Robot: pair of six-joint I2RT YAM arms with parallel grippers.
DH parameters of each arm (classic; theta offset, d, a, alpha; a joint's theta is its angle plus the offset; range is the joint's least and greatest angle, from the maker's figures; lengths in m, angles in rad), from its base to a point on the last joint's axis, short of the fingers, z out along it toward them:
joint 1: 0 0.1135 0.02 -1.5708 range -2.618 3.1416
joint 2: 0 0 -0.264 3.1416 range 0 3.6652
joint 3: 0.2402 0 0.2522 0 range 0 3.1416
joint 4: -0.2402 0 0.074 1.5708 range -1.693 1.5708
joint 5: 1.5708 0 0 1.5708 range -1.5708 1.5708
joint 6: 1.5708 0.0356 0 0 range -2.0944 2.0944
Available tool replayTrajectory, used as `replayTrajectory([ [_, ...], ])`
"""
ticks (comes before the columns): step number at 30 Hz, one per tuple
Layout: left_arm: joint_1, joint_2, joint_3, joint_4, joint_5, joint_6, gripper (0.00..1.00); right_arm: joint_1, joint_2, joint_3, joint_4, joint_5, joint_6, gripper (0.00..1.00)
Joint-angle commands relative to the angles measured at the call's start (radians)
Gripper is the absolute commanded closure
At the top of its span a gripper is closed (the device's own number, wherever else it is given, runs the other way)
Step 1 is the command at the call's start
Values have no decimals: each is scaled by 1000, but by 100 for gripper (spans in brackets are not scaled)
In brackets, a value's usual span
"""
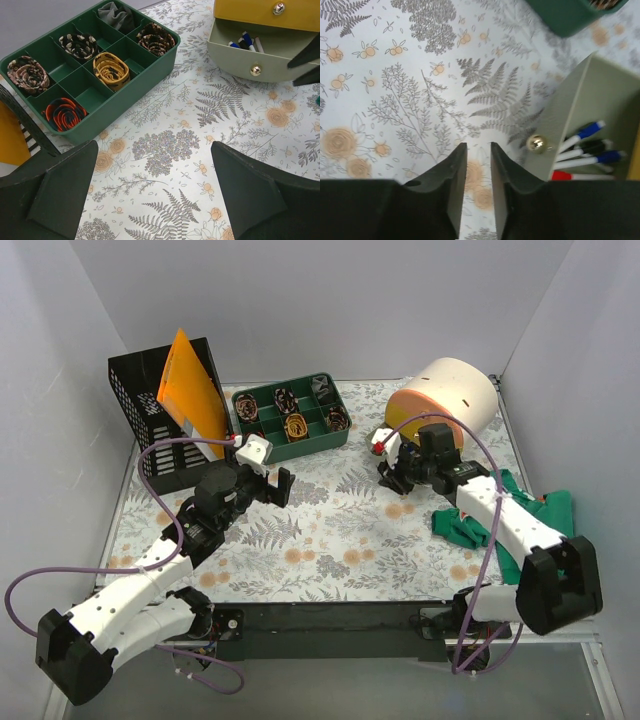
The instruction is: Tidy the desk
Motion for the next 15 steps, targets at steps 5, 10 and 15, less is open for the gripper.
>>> replayTrajectory([
  [5,-1,-18,1,9,16,14,2,7,249,55,4,264,117,96],
  [10,1,-20,8,9,39,9,2,5,316,46,101,592,134,94],
  [15,1,-27,9,6,44,9,2,5,338,52,205,705,108,80],
])
